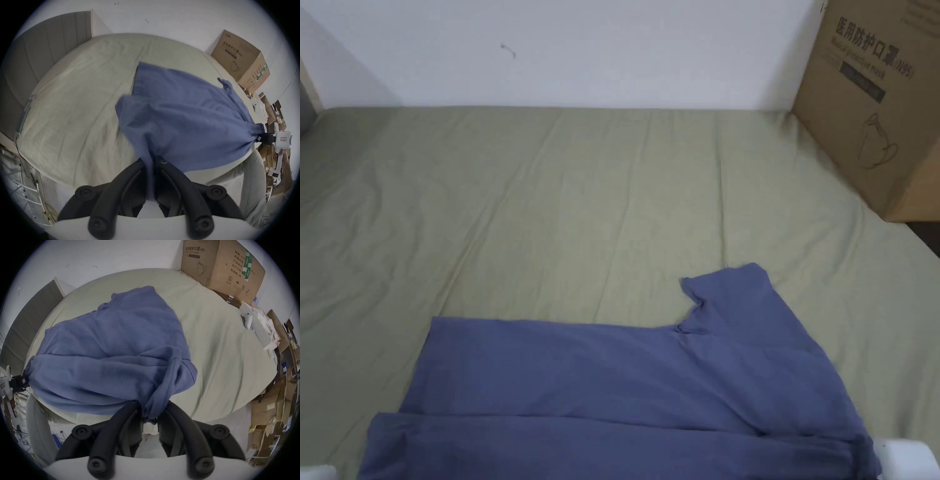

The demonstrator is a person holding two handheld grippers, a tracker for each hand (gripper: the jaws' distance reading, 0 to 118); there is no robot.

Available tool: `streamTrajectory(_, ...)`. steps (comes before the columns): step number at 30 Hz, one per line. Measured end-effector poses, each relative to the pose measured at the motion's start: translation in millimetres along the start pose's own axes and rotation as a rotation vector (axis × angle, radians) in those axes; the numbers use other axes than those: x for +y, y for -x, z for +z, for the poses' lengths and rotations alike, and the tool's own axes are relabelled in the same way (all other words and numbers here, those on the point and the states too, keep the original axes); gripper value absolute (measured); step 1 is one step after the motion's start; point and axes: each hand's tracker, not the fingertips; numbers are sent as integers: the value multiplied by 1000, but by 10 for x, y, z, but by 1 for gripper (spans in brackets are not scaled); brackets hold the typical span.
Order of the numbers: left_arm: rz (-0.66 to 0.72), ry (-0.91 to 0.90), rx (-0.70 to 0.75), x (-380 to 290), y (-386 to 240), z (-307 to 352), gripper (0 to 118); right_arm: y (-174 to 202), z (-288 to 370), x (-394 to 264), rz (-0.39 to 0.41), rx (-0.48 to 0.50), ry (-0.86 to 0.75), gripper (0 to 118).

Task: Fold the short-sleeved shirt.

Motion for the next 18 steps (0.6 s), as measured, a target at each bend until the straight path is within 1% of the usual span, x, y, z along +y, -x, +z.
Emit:
streamTrajectory(1, -2, 0, 35, 10, -23, 15, 29, 31, 60, 33, -9, -12, -3, 39)
streamTrajectory(2, -14, -9, 79, 33, -27, 43, 57, 6, 116, 77, -16, -10, -8, 66)
streamTrajectory(3, -15, -24, 62, 64, -14, 81, 91, -21, 177, 115, -33, -9, -35, 95)
streamTrajectory(4, -4, -82, 36, 125, 8, 155, 101, -26, 308, 189, -44, -1, -88, 97)
streamTrajectory(5, 17, -121, 15, 199, 14, 226, 103, -18, 414, 285, -48, 0, -110, 97)
streamTrajectory(7, 72, -163, -5, 372, -9, 339, 101, -29, 529, 450, -52, -9, -128, 97)
streamTrajectory(8, 88, -191, -21, 466, -19, 371, 96, 23, 611, 547, -63, -14, -179, 96)
streamTrajectory(9, 97, -223, -34, 540, -33, 386, 72, 87, 673, 630, -59, -10, -207, 91)
streamTrajectory(10, 99, -245, -39, 616, -57, 359, 44, 128, 680, 708, -45, -8, -215, 72)
streamTrajectory(11, 95, -240, -23, 688, -61, 276, 17, 183, 658, 789, -42, -19, -225, 33)
streamTrajectory(12, 95, -242, 1, 739, -93, 205, 4, 231, 601, 843, -49, -44, -228, 0)
streamTrajectory(13, 87, -247, 21, 784, -121, 121, 1, 254, 492, 880, -69, -54, -228, 0)
streamTrajectory(15, 89, -223, 2, 844, -237, -33, 0, 307, 291, 988, -79, 19, -151, 0)
streamTrajectory(16, 109, -207, -10, 876, -245, -107, 0, 349, 220, 1033, -81, 10, -156, 0)
streamTrajectory(17, 118, -192, -23, 917, -249, -170, 0, 261, 61, 1123, -63, 7, -145, 0)
streamTrajectory(18, 114, -189, -23, 963, -273, -210, 0, 282, 4, 1236, -43, 2, -143, 0)
